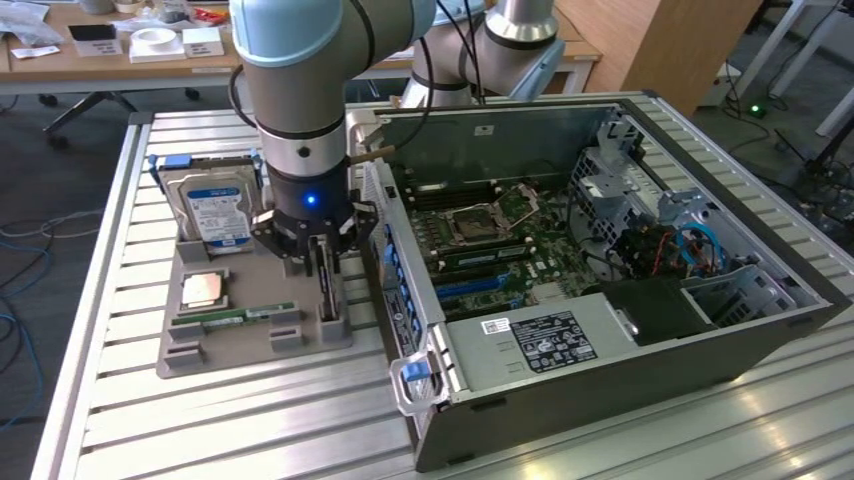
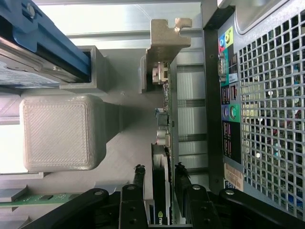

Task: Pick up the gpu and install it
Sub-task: 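Pick up the gpu and move the gpu toward the slot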

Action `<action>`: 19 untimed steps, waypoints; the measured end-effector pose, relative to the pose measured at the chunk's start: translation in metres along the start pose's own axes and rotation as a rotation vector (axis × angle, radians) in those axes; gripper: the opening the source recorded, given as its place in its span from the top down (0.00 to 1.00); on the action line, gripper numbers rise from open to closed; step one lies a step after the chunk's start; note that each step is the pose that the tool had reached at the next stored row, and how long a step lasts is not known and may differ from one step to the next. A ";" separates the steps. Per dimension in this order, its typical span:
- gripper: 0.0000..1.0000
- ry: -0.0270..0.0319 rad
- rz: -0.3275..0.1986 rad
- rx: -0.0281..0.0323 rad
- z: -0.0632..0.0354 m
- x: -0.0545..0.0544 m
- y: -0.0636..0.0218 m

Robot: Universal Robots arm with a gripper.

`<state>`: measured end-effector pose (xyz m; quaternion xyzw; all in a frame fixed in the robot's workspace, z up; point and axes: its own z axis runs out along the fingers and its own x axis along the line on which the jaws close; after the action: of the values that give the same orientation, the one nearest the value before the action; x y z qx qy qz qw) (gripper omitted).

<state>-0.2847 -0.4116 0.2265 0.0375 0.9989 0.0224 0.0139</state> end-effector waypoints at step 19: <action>0.63 0.0002 0.000 -0.0006 0.0000 -0.001 -0.0003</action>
<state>-0.2834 -0.4121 0.2265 0.0375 0.9989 0.0227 0.0139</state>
